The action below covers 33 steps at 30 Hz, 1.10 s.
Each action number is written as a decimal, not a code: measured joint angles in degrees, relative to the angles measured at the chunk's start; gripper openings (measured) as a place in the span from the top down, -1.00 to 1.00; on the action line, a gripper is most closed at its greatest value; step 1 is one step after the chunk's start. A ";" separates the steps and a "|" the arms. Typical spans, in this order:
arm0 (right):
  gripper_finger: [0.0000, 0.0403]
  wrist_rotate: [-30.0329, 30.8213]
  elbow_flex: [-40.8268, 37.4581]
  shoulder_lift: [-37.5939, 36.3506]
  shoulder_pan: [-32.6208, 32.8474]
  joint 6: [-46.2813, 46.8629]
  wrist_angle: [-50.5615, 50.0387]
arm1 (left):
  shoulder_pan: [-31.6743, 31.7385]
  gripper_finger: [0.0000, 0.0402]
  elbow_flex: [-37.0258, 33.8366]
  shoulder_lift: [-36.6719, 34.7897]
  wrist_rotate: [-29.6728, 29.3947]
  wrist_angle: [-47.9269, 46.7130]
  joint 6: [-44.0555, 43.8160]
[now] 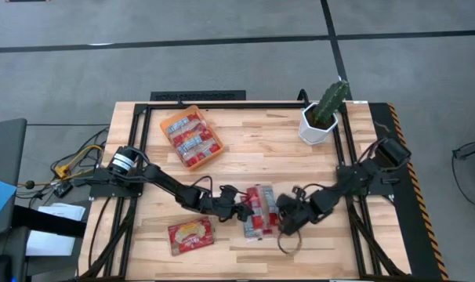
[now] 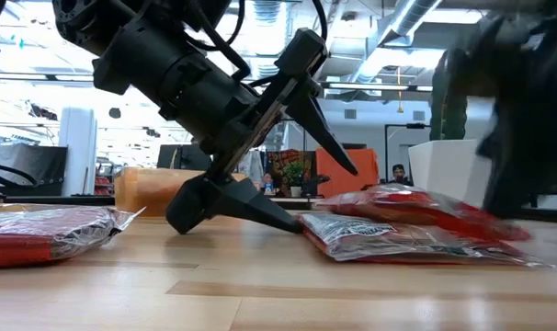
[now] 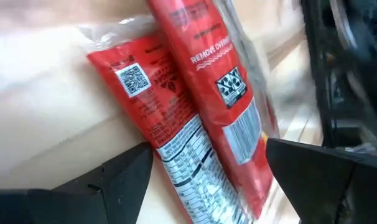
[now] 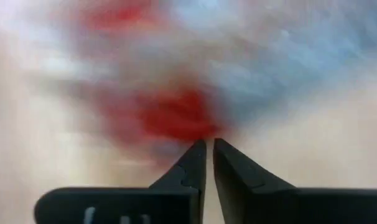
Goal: Sort popcorn bags into baskets
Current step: Put the red popcorn bag into the orange bin
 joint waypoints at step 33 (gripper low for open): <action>0.89 7.25 0.50 -9.21 4.21 10.64 -5.30 | 0.15 -0.51 0.00 -0.07 -0.39 -0.41 0.22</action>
